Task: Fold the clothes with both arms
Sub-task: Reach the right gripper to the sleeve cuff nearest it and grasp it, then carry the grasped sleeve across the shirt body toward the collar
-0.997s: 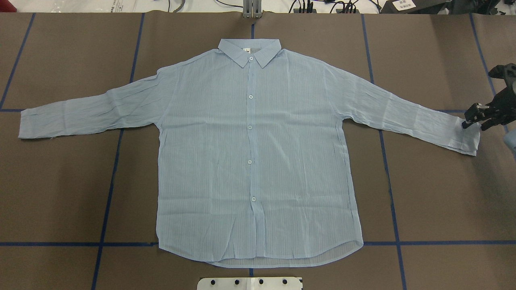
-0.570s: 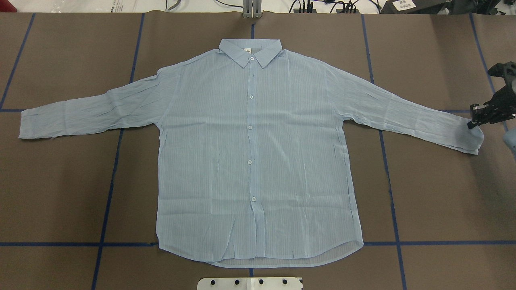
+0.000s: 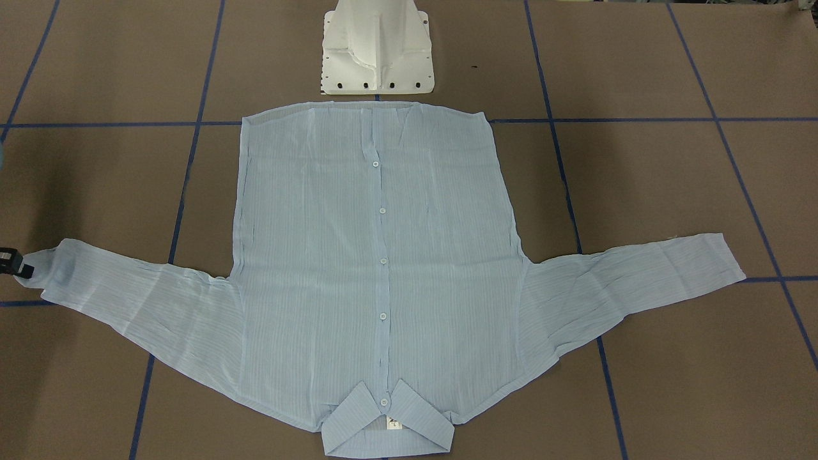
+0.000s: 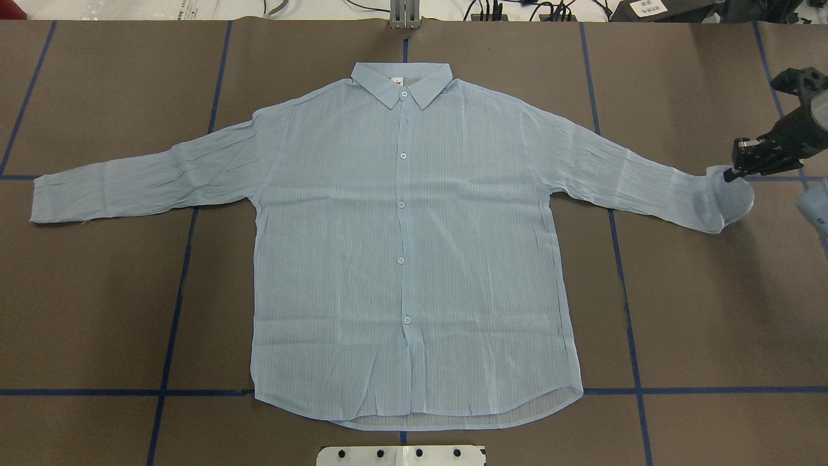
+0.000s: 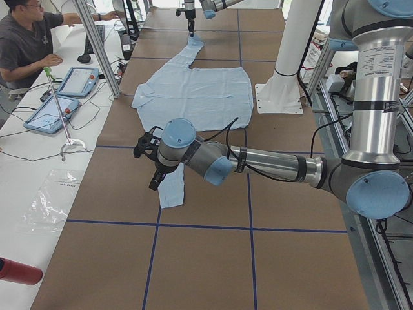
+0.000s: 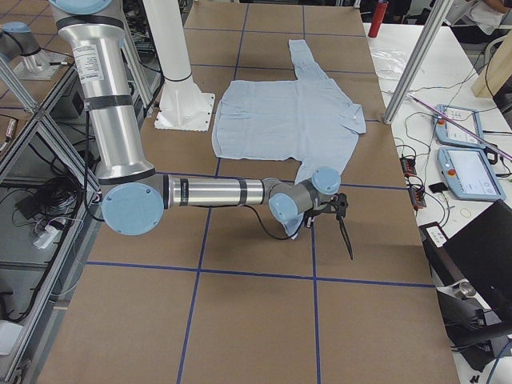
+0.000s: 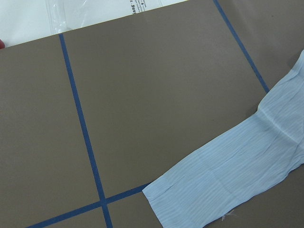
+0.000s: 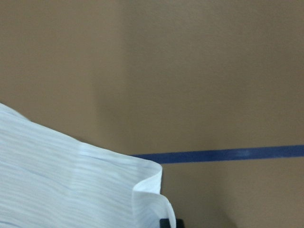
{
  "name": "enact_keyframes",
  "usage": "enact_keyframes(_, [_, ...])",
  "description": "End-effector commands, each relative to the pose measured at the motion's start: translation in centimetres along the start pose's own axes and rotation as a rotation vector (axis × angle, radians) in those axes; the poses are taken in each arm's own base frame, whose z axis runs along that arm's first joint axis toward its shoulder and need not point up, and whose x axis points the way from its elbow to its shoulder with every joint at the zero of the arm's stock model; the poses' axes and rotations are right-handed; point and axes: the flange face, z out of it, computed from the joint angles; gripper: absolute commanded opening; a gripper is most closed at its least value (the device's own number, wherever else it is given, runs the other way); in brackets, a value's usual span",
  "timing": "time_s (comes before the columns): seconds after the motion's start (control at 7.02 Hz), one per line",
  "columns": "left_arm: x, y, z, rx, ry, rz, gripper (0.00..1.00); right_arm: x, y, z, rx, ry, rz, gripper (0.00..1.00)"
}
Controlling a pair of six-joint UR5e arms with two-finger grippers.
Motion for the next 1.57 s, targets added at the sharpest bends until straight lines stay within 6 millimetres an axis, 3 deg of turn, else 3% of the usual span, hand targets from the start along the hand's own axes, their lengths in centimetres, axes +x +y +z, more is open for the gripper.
enact_keyframes(0.0, [0.2, -0.1, -0.1, 0.002, 0.004, 0.003, 1.0, -13.1, 1.7, 0.1, -0.008, -0.077, 0.122, 0.0])
enact_keyframes(0.14, [0.2, -0.1, -0.1, 0.002, 0.004, 0.003, 1.0, -18.9, 2.1, 1.4, -0.009, -0.088, 0.153, 0.0])
enact_keyframes(0.57, [0.2, 0.1, -0.1, 0.0, 0.003, 0.001, 1.0, -41.4, 5.8, 7.7, 0.102, -0.124, 0.32, 0.0])
enact_keyframes(0.71, [0.2, 0.1, -0.2, 0.002, 0.003, 0.003, 1.0, -49.4, 5.9, 10.3, 0.139, -0.122, 0.353, 0.0])
enact_keyframes(0.85, [0.3, 0.1, -0.2, 0.003, 0.005, 0.006, 1.0, -55.2, 6.2, 10.8, 0.16, -0.132, 0.356, 0.0])
enact_keyframes(1.0, [0.5, 0.1, -0.4, 0.006, 0.006, 0.009, 1.0, -58.0, 6.9, 11.5, 0.19, -0.167, 0.333, 0.0])
enact_keyframes(1.28, [0.6, 0.1, -0.2, 0.005, 0.006, 0.012, 1.0, -61.6, 8.4, 13.4, 0.23, -0.193, 0.361, 0.0])
enact_keyframes(1.42, [0.4, 0.3, 0.4, -0.01, 0.008, 0.005, 1.0, -62.7, 9.2, 13.4, 0.226, -0.202, 0.36, 0.06])
